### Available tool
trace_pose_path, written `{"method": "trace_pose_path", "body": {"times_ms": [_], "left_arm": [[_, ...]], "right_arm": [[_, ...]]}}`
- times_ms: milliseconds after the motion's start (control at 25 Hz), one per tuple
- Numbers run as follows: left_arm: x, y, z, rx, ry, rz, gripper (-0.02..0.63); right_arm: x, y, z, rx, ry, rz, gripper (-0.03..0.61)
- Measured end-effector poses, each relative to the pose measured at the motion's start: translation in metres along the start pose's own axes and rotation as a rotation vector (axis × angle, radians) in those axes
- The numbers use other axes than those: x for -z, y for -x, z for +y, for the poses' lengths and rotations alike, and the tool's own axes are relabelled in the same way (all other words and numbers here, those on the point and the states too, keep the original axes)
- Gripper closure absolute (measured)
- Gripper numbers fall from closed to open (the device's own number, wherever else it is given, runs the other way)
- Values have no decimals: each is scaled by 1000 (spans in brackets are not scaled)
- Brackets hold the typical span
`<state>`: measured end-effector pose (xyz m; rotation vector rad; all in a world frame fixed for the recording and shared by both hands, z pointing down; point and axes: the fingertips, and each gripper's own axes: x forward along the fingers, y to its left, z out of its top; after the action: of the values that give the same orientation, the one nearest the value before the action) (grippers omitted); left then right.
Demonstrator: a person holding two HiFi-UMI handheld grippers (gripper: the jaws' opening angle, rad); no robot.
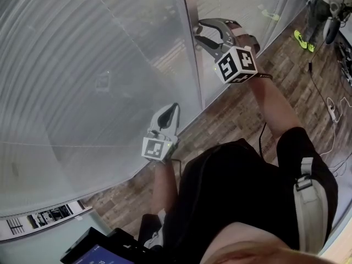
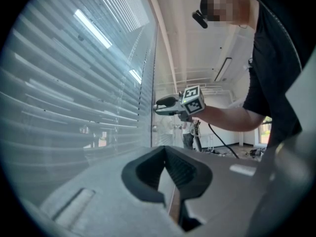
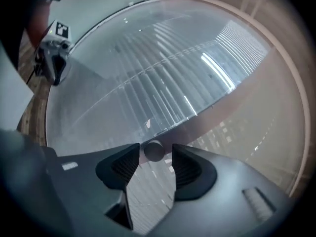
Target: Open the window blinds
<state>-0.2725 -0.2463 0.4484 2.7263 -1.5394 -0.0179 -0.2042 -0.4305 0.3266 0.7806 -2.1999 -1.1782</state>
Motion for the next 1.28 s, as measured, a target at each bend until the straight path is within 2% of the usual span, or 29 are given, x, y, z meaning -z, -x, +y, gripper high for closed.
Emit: {"method": "trace_pose_path", "body": {"times_ms": [120, 280, 400, 480, 800, 1000, 1280], "left_arm": [[-2, 2, 0, -6, 3, 0, 611], [-4, 6, 2, -14, -1, -1, 611], [-6, 6, 2, -16, -2, 1, 611], [-6, 4, 2, -17, 0, 7, 611], [-6, 2, 1, -10, -9, 4, 611], [-8, 2, 2, -11, -9, 5, 611], [-7, 2, 2, -10, -10, 8, 611]], "right_arm": [[0, -1, 2, 4, 154, 35, 379], [-1, -2, 3, 4, 242, 48, 390], [-1, -2, 4, 2, 264, 53, 396], [1, -2, 4, 8, 272, 54, 442], [1, -4, 5, 18, 257, 59, 448], [0, -5, 2, 21, 177, 43, 449], [2, -4, -2, -12, -156, -8, 449]]}}
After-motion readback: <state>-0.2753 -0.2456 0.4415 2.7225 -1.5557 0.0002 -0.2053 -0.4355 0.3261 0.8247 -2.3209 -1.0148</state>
